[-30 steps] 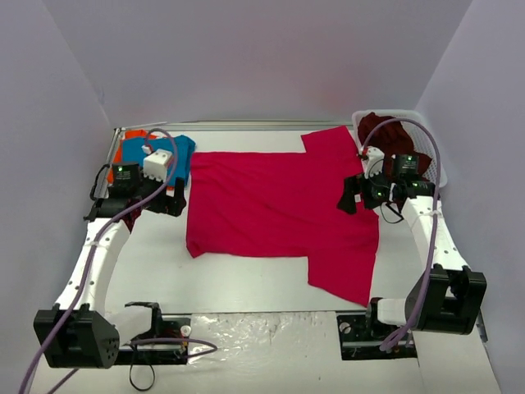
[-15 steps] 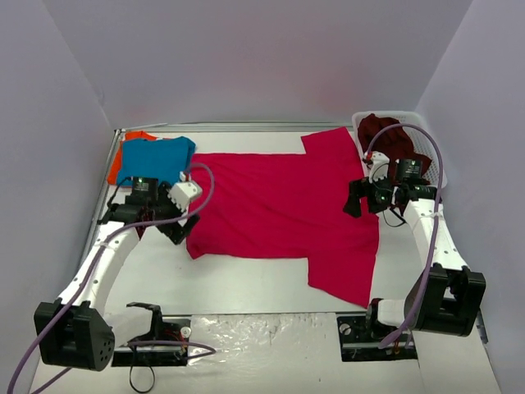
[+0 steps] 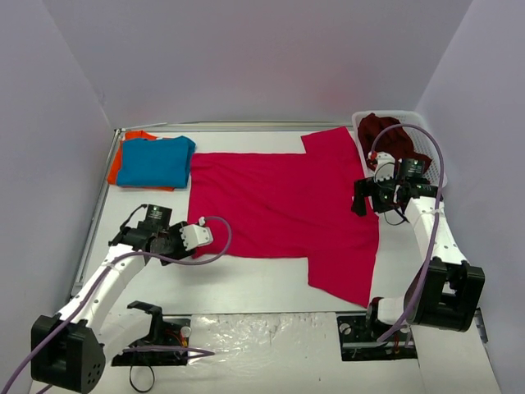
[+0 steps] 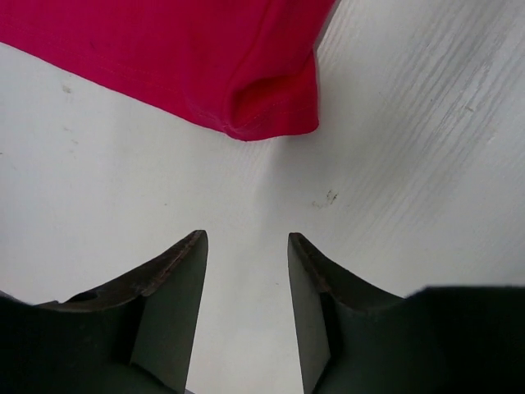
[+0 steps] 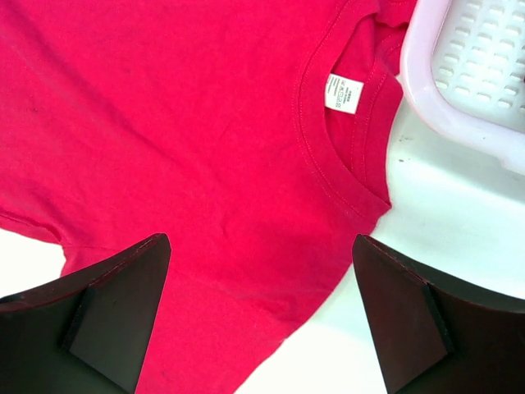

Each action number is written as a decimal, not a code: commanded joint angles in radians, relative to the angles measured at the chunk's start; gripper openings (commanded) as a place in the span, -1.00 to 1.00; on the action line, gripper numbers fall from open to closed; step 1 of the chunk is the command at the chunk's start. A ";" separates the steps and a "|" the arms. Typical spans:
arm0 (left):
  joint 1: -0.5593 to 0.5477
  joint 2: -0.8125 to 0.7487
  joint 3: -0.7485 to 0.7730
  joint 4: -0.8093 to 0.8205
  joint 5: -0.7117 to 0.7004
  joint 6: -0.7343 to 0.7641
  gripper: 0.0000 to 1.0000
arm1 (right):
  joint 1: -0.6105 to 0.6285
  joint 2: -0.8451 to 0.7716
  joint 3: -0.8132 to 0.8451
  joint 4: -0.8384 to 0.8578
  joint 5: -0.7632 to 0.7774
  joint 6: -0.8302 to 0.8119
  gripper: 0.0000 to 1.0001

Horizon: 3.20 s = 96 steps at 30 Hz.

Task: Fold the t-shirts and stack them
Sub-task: Grap the side of the flattened tshirt closest away from the robot with both arms

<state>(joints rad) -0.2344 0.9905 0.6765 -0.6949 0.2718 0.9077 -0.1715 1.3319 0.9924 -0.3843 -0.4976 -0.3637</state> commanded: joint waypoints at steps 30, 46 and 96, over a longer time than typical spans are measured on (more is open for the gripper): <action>-0.307 0.338 0.025 0.334 -0.261 -0.218 -0.14 | -0.010 0.007 -0.011 0.004 0.048 -0.009 0.80; -0.307 0.269 -0.031 0.233 -0.272 -0.184 -0.38 | -0.006 0.021 -0.008 0.005 0.073 -0.007 0.80; -0.223 0.387 0.067 0.491 -0.795 -0.225 -0.95 | 0.308 0.751 0.429 -0.312 0.178 -0.250 -1.00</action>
<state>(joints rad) -0.5007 1.3750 0.6979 -0.2195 -0.4698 0.6983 0.1173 2.0075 1.3720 -0.7193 -0.3405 -0.6312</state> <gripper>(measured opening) 0.031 0.001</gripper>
